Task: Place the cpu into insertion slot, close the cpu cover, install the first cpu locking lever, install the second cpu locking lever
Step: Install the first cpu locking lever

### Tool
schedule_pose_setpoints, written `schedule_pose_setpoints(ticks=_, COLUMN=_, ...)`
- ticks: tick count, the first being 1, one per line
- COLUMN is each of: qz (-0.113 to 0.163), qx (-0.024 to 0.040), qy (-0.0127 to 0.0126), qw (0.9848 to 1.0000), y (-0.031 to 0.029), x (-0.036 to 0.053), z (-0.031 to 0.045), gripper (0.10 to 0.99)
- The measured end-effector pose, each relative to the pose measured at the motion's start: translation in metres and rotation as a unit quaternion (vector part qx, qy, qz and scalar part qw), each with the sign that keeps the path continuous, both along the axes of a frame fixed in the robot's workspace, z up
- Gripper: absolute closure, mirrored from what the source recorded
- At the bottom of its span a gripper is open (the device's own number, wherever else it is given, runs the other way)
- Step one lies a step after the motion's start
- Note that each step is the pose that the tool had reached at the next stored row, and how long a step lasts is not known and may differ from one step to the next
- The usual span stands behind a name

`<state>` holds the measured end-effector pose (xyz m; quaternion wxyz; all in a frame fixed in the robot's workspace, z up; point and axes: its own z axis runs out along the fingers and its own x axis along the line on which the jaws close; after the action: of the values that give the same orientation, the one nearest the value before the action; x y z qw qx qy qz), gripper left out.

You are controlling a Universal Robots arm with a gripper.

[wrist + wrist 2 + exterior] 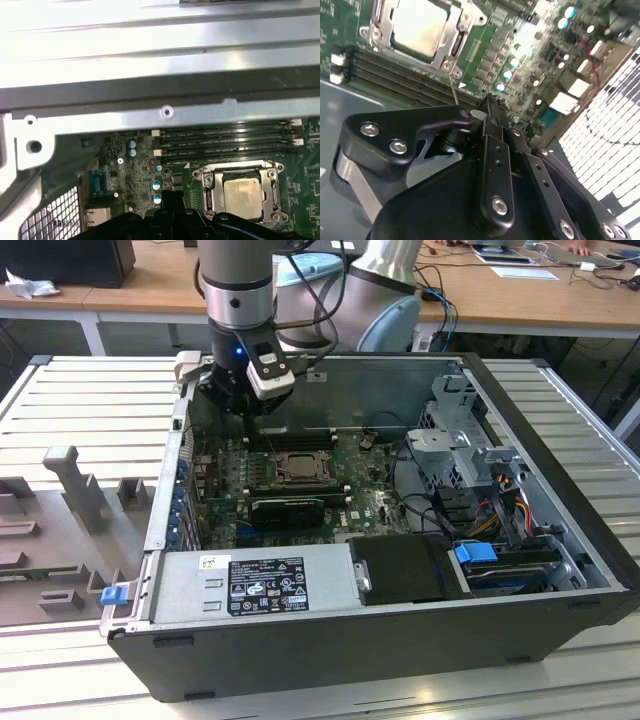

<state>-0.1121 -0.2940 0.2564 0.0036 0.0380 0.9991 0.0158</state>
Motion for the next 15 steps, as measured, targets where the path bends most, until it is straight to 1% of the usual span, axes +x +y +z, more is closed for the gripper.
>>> schedule_pose_setpoints(ticks=1, qz=0.002, qx=0.0, qy=0.0, qw=1.0, y=0.0034, x=0.0001, z=-0.0002, gripper=0.98)
schedule_pose_setpoints(ticks=2, qz=0.003, qx=0.0, qy=-0.0001, qw=1.0, y=0.0051, x=0.0004, z=-0.0003, gripper=0.98)
schedule_pose_setpoints(ticks=3, qz=0.004, qx=0.0, qy=0.0001, qw=1.0, y=0.0068, x=0.003, z=-0.0004, gripper=0.98)
schedule_pose_setpoints(ticks=4, qz=0.004, qx=0.0, qy=0.0, qw=1.0, y=0.007, x=0.0066, z=-0.0006, gripper=0.98)
schedule_pose_setpoints(ticks=5, qz=0.004, qx=0.0, qy=0.0, qw=1.0, y=0.0073, x=0.0117, z=-0.0008, gripper=0.98)
schedule_pose_setpoints(ticks=6, qz=0.004, qx=0.0, qy=0.0, qw=1.0, y=0.0075, x=0.0228, z=-0.0017, gripper=0.98)
schedule_pose_setpoints(ticks=7, qz=0.004, qx=0.0, qy=0.0, qw=1.0, y=0.0077, x=0.0313, z=-0.0029, gripper=0.98)
schedule_pose_setpoints(ticks=9, qz=0.004, qx=-0.0001, qy=0.0001, qw=1.0, y=0.0078, x=0.0471, z=-0.0051, gripper=0.98)
schedule_pose_setpoints(ticks=10, qz=0.004, qx=-0.0001, qy=0.0, qw=1.0, y=0.0079, x=0.0537, z=-0.0055, gripper=0.98)
schedule_pose_setpoints(ticks=11, qz=0.004, qx=0.0001, qy=0.0, qw=1.0, y=0.0079, x=0.0584, z=-0.0056, gripper=0.98)
schedule_pose_setpoints(ticks=12, qz=0.004, qx=0.0023, qy=0.0001, qw=1.0, y=0.0078, x=0.062, z=-0.0057, gripper=0.98)
schedule_pose_setpoints(ticks=13, qz=0.004, qx=0.0047, qy=-0.0001, qw=1.0, y=0.0078, x=0.0622, z=-0.0059, gripper=0.98)
schedule_pose_setpoints(ticks=14, qz=0.004, qx=0.0065, qy=-0.0026, qw=1.0, y=0.0079, x=0.0621, z=-0.0064, gripper=0.98)
schedule_pose_setpoints(ticks=15, qz=0.004, qx=0.0071, qy=-0.006, qw=0.9999, y=0.0078, x=0.062, z=-0.0069, gripper=0.98)
